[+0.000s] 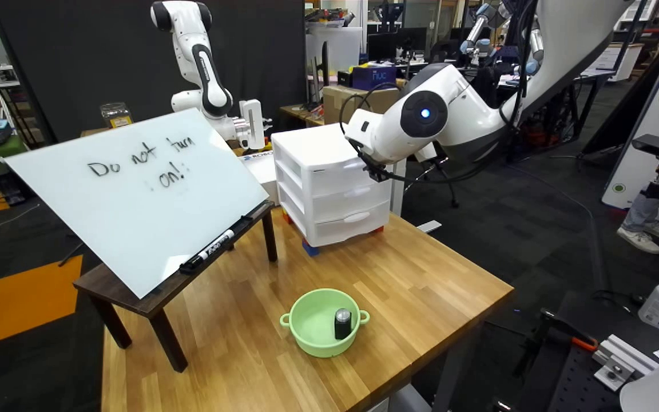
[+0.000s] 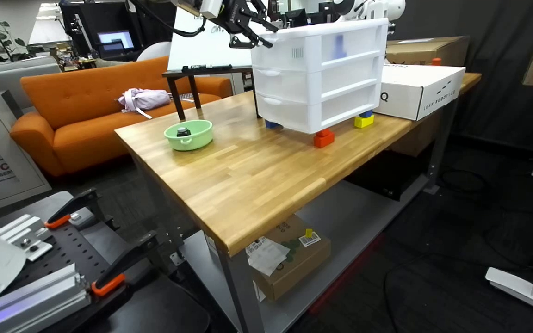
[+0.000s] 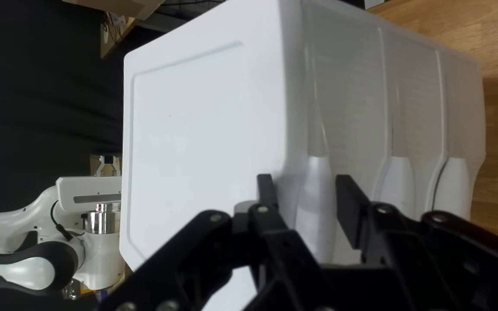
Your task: Open the top drawer of the chest of drawers on the table
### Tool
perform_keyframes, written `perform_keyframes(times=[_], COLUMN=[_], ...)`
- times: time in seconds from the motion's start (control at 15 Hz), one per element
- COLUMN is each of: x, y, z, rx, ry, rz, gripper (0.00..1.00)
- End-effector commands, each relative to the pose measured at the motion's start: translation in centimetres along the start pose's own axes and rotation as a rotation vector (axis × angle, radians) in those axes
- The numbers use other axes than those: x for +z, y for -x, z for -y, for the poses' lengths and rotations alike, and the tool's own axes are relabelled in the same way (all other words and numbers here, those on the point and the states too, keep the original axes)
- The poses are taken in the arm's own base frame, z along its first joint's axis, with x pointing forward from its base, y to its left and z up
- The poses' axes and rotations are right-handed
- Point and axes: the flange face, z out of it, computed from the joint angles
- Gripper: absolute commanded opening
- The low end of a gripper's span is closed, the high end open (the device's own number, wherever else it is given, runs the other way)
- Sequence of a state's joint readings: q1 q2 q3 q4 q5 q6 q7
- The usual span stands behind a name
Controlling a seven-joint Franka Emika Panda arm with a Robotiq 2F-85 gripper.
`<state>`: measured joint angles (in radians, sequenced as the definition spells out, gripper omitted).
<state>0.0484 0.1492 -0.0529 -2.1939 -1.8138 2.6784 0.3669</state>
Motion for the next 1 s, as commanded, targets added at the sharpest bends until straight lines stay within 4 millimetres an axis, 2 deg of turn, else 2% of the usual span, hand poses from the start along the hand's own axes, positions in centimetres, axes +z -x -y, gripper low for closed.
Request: perform_keyframes(times=[0.0, 0.73, 0.87, 0.93], x=[0.97, 1.19, 1.13, 1.15], y=[0.58, 1.33, 1.43, 1.47], z=[-0.04, -0.30, -0.37, -0.38], rx=[0.002, 0.018, 0.019, 0.019], ry=[-0.013, -0.030, -0.029, -0.030], rz=[-0.021, -0.040, -0.042, -0.044], gripper=[0.35, 0.41, 0.35, 0.23])
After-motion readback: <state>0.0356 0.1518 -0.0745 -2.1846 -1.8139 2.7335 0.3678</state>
